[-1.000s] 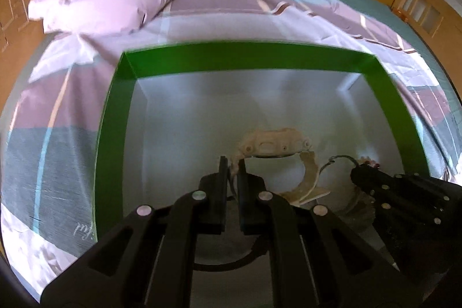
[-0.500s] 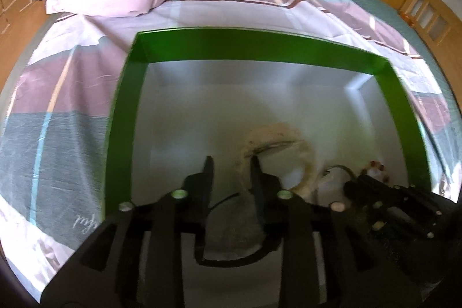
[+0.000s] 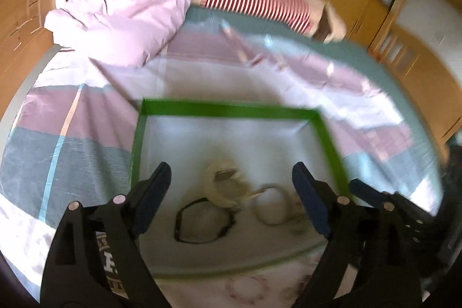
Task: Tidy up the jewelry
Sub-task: 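Open both tools to drop the white watch and bangle in the box, then grasp the gold flower pendant with the right tool while the left tool grasps the pink bead bracelet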
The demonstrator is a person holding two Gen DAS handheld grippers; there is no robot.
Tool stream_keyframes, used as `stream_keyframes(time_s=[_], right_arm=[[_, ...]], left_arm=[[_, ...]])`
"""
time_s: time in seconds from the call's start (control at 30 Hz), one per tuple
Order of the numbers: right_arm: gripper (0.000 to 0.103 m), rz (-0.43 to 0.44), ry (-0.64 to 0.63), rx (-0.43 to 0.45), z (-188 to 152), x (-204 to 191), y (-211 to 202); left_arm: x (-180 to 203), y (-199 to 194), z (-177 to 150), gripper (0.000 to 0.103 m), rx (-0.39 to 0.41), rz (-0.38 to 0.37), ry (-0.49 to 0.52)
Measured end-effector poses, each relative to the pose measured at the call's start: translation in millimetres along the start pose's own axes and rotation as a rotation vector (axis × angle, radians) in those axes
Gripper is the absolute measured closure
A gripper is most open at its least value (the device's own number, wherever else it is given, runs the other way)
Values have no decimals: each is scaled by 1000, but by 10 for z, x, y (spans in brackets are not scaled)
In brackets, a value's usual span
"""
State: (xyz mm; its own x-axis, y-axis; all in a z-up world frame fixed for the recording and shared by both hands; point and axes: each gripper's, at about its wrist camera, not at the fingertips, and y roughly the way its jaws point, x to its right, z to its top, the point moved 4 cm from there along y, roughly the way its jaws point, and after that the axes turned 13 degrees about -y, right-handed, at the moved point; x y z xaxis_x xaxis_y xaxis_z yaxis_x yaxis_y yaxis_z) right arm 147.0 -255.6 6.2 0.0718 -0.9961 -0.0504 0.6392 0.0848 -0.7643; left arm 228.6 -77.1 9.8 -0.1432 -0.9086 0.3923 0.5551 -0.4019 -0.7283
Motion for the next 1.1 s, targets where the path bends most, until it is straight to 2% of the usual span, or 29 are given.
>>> stream_keyframes(time_s=[0.13, 0.17, 0.2, 0.27, 0.4, 0.5, 0.57, 0.6, 0.67, 0.7, 0.8, 0.9, 1.1], right_arm=[[43, 14, 30, 58, 6, 92, -403], [39, 29, 42, 65, -42, 117, -495], [34, 41, 52, 67, -108, 139, -576], [33, 55, 70, 64, -287, 206, -685], [33, 88, 154, 9, -710, 366, -756], [33, 183, 250, -31, -959, 423, -709], [33, 208, 269, -57, -1046, 388, -688], [29, 207, 269, -66, -1071, 367, -677], [20, 175, 261, -83, -1117, 332, -648], [20, 152, 255, -95, -1125, 318, -624], [20, 104, 227, -124, -1142, 292, -535], [20, 72, 218, -155, -1188, 313, -436], [20, 102, 265, -238, -1236, 331, -190]], left_arm=[[72, -487, -11, 13, 39, -20, -8], [90, -569, -29, 11, 42, -31, -5], [97, -674, -78, 9, 50, -45, -4], [95, -881, -221, 2, 71, -55, 8], [91, -1054, -613, 2, 54, -65, 89], [-34, -987, -953, 2, 22, -14, 114], [-141, -818, -1155, 2, -24, 73, 116], [-176, -712, -1249, 2, -52, 117, 130], [-212, -600, -1332, 2, -84, 144, 150], [-214, -548, -1349, 2, -101, 152, 157], [-216, -481, -1353, 2, -128, 141, 128], [-210, -405, -1350, 2, -178, 84, 82], [-267, -141, -1360, 2, -253, 94, 23]])
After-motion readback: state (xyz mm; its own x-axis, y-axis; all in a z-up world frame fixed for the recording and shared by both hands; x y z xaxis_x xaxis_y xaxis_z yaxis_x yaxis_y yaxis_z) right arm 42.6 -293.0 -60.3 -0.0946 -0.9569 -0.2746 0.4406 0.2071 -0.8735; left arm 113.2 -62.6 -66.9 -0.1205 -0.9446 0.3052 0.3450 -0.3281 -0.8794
